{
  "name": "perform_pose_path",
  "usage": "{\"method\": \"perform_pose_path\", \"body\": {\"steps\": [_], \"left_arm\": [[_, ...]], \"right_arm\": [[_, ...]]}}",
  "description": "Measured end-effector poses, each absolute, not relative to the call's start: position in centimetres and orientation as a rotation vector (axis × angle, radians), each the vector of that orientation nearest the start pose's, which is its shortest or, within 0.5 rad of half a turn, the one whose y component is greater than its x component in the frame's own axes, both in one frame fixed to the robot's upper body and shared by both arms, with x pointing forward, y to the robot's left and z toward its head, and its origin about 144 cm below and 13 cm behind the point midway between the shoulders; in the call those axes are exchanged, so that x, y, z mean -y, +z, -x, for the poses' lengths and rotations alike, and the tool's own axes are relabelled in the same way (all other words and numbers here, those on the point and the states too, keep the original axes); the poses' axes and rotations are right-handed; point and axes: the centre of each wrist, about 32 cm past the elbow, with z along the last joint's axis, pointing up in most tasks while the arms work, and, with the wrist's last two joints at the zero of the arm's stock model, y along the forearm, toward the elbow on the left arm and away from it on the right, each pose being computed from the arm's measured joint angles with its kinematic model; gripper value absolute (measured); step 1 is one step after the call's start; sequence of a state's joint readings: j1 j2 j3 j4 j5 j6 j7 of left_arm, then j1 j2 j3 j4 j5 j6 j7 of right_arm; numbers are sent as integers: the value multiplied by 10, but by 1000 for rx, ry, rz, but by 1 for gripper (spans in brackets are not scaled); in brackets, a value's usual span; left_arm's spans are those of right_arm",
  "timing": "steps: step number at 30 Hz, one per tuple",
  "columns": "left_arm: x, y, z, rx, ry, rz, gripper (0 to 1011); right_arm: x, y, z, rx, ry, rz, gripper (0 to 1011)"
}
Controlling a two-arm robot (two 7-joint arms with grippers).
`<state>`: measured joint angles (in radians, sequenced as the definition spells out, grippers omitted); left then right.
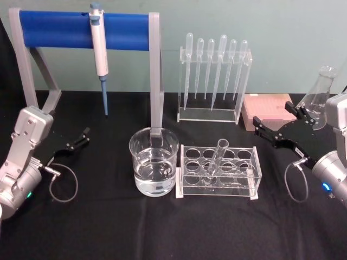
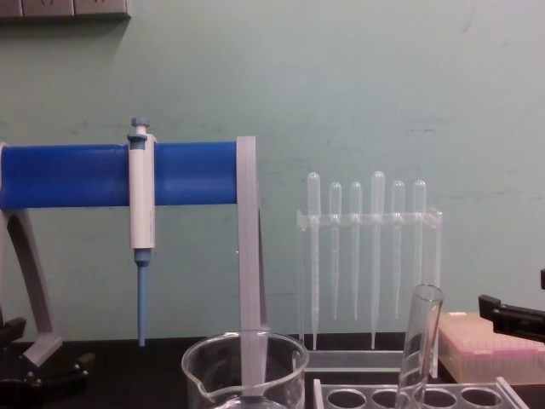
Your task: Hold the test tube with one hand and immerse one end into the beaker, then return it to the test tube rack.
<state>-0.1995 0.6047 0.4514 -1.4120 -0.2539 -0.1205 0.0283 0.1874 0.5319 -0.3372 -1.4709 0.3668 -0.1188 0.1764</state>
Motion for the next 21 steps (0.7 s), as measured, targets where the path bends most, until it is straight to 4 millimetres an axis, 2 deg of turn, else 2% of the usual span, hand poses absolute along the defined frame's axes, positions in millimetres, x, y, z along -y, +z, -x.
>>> {"method": "perform_pose_path", "body": {"steps": [21], "left_arm": [[-310,1140,-489,285,1248,-304,1000]], "right_arm": [[302,1166,-496,182,-1138,108,1002]]}}
